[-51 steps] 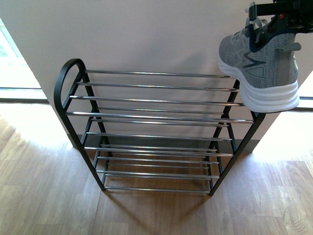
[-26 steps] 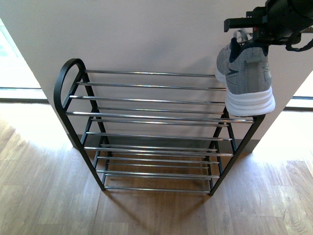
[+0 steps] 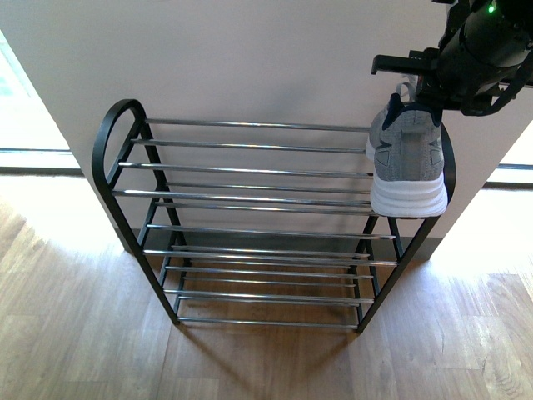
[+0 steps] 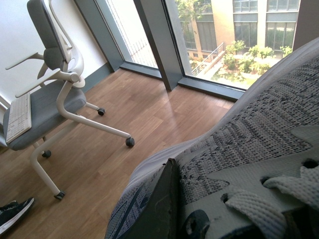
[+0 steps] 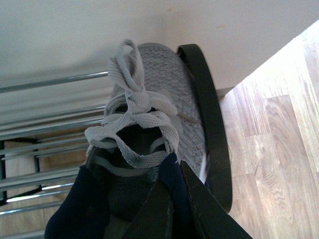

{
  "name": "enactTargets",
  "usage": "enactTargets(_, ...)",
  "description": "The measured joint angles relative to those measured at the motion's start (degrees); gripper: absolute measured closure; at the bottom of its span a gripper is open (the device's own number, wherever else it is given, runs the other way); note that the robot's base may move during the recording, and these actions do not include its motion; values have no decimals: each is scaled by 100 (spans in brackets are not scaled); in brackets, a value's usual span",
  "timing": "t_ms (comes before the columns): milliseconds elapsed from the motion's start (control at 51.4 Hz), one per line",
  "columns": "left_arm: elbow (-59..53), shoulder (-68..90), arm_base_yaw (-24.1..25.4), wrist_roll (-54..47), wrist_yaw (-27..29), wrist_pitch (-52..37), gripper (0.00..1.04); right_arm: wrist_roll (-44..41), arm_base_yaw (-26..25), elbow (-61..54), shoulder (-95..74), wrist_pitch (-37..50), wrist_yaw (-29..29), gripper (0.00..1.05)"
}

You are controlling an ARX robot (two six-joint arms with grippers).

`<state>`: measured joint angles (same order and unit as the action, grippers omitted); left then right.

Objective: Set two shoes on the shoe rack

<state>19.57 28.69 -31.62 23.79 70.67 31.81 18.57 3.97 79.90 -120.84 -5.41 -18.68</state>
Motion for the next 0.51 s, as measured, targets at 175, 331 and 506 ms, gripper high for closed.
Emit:
enactTargets(175, 0, 0, 0, 0, 0, 0, 103, 140, -107, 0, -74, 323, 55, 103)
enactTargets(331, 0, 0, 0, 0, 0, 0, 103, 136, -153, -4, -85, 424, 111, 103)
enactTargets(506, 0, 0, 0, 0, 0, 0, 103, 101, -219, -4, -96, 553, 118, 103)
